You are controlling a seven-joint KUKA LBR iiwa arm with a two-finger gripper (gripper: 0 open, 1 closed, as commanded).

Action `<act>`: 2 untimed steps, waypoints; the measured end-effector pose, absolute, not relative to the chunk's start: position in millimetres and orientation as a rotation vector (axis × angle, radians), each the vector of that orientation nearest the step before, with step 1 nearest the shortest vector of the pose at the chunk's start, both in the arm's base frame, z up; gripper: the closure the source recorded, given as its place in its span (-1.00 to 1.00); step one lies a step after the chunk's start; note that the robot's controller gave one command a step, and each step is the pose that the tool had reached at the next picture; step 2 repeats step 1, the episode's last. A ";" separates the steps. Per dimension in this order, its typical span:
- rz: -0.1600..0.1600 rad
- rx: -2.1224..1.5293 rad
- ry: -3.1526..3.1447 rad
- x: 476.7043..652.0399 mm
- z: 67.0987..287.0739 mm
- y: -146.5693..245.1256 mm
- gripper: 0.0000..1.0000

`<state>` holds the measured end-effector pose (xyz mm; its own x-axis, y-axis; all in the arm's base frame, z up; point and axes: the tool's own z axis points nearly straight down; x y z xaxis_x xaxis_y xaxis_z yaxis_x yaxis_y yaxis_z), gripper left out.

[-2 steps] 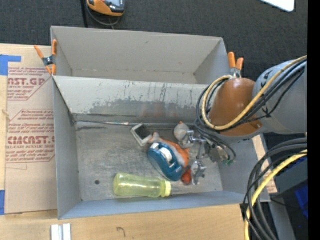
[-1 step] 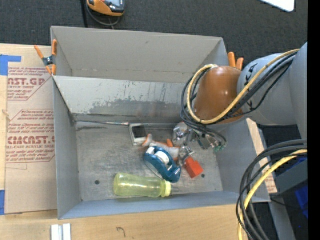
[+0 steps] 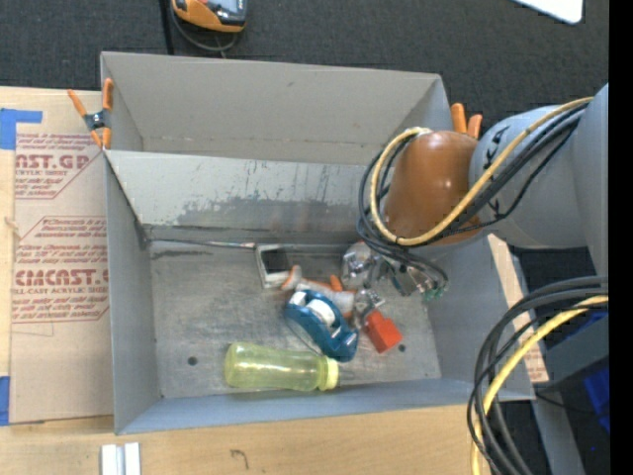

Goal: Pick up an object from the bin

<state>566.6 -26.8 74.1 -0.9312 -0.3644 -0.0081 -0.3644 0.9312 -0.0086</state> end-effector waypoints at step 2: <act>0.000 -0.559 3.088 579.9 205.8 -48.2 1.00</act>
Offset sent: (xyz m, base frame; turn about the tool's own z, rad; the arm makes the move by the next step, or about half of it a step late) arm 0.0000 0.0000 0.0000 0.0000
